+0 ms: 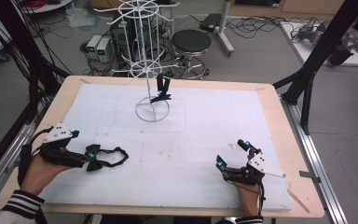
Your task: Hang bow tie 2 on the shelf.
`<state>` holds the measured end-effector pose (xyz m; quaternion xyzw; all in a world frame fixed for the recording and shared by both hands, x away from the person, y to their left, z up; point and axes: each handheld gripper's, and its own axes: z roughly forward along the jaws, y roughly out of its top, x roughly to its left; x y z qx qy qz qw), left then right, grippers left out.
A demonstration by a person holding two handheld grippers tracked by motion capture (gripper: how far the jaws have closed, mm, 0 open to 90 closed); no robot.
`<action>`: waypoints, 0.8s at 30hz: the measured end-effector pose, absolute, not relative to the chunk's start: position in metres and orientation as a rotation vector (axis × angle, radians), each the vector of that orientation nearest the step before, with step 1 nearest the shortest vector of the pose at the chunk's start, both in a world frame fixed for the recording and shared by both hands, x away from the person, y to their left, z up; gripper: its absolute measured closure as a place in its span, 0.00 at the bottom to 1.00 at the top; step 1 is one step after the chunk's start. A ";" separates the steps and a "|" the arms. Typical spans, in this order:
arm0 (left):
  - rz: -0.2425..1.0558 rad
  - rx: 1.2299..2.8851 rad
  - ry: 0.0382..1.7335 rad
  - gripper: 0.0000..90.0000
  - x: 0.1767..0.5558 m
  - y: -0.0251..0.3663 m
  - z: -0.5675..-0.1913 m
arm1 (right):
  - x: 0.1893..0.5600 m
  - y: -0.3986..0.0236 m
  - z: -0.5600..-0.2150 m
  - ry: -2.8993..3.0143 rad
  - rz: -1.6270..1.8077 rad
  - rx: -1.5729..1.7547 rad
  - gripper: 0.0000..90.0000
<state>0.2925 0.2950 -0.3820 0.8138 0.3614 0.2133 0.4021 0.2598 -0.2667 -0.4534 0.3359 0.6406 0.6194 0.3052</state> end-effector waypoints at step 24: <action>0.429 2.281 1.099 0.04 0.320 0.286 -0.401 | 0.258 -0.268 -0.454 1.675 1.652 0.881 0.01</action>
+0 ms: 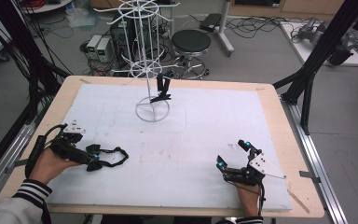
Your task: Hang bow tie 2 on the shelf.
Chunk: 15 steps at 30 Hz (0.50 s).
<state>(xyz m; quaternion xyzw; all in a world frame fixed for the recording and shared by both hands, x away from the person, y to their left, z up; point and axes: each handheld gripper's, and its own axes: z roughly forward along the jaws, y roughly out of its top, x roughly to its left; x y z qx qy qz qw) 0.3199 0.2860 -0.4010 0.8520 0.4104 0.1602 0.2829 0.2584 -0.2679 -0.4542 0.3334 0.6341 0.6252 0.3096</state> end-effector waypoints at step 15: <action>0.376 2.316 1.274 0.04 0.326 0.283 -0.414 | 0.259 -0.268 -0.454 1.670 1.655 0.873 0.01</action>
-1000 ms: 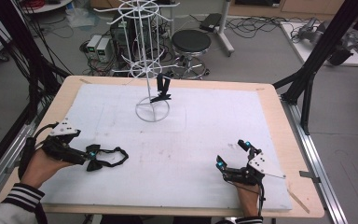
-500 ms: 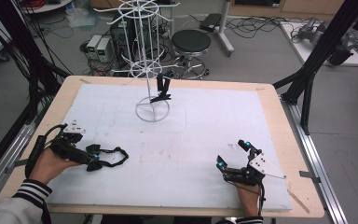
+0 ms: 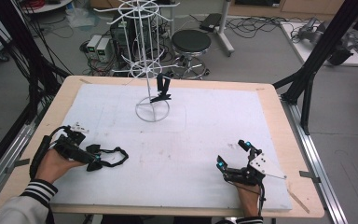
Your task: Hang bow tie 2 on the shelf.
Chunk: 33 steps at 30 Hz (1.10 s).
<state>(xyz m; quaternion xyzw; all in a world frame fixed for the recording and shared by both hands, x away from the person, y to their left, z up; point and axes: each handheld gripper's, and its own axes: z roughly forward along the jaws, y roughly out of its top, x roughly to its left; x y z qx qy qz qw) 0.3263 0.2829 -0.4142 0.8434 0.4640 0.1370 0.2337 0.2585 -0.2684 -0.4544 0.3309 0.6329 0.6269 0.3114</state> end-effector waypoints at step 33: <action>0.299 2.325 1.338 0.54 0.324 0.279 -0.418 | 0.258 -0.268 -0.454 1.667 1.656 0.884 0.01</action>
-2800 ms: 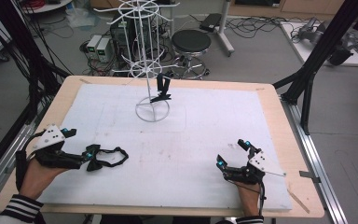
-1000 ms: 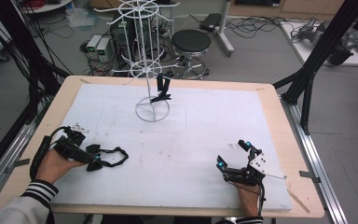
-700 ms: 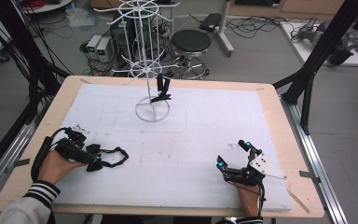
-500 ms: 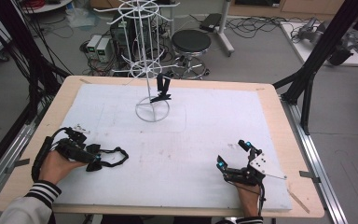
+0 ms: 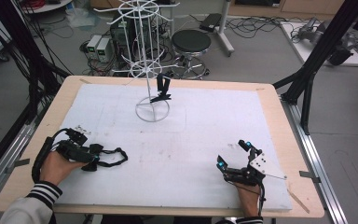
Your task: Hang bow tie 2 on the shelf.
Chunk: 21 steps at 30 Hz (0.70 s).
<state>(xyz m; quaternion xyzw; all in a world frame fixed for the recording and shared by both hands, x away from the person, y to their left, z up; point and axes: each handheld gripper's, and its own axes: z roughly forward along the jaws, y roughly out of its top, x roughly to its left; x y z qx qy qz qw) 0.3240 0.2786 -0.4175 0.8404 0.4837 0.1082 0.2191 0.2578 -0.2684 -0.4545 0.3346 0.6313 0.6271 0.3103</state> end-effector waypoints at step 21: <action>0.368 2.326 1.266 0.85 0.319 0.277 -0.415 | 0.258 -0.268 -0.455 1.661 1.650 0.875 0.01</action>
